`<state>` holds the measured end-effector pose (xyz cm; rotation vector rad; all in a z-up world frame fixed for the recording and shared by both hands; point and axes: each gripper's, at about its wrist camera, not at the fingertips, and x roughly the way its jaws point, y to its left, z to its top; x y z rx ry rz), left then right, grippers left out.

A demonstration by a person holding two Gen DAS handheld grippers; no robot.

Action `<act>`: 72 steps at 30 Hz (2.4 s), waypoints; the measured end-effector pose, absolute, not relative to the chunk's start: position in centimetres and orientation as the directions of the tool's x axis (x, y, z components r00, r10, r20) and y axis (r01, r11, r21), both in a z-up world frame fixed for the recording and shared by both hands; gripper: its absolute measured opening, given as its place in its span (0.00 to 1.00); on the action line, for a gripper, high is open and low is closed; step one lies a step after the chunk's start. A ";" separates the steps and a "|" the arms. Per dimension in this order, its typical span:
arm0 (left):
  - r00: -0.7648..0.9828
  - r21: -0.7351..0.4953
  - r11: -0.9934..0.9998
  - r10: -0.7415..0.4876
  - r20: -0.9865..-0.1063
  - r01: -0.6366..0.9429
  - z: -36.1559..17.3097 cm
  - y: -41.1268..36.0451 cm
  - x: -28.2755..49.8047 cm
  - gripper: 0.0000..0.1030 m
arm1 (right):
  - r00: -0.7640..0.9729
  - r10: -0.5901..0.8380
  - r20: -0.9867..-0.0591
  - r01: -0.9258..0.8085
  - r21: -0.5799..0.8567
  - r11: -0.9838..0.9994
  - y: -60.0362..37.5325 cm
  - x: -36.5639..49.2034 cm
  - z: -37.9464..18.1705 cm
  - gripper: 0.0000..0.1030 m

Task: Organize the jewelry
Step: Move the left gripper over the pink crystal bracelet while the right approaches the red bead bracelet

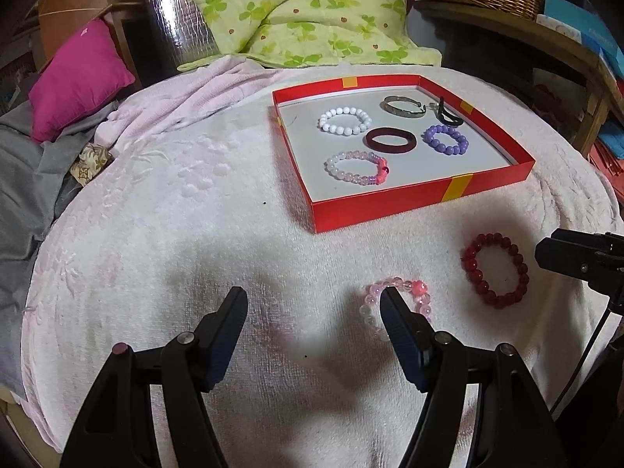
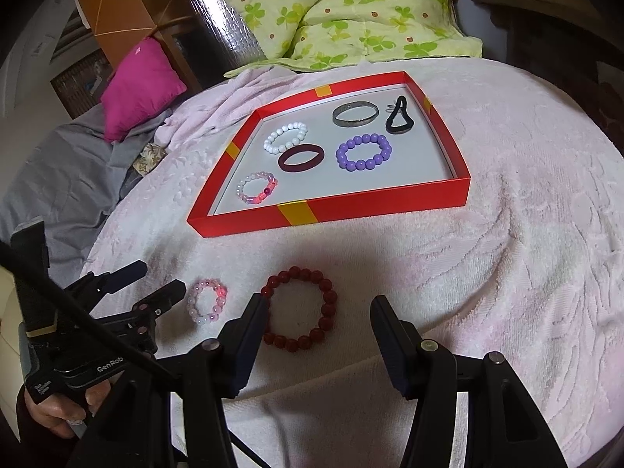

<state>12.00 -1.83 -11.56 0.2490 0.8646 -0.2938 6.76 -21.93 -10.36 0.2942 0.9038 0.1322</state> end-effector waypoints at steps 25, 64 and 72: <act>0.635 0.125 0.931 -0.132 -0.761 0.344 -11.1 -1.9 11.8 0.69 | 0.603 0.241 -0.761 0.015 0.312 0.950 -22.2 6.9 -10.5 0.58; 0.645 0.111 0.930 -0.154 -0.749 0.351 -10.2 -1.4 11.3 0.70 | 0.586 0.243 -0.773 0.009 0.306 0.952 -21.6 7.0 -10.7 0.59; 0.651 0.113 0.930 -0.153 -0.743 0.348 -9.9 -0.4 11.1 0.70 | 0.575 0.249 -0.780 -0.008 0.299 0.954 -20.7 7.5 -10.9 0.60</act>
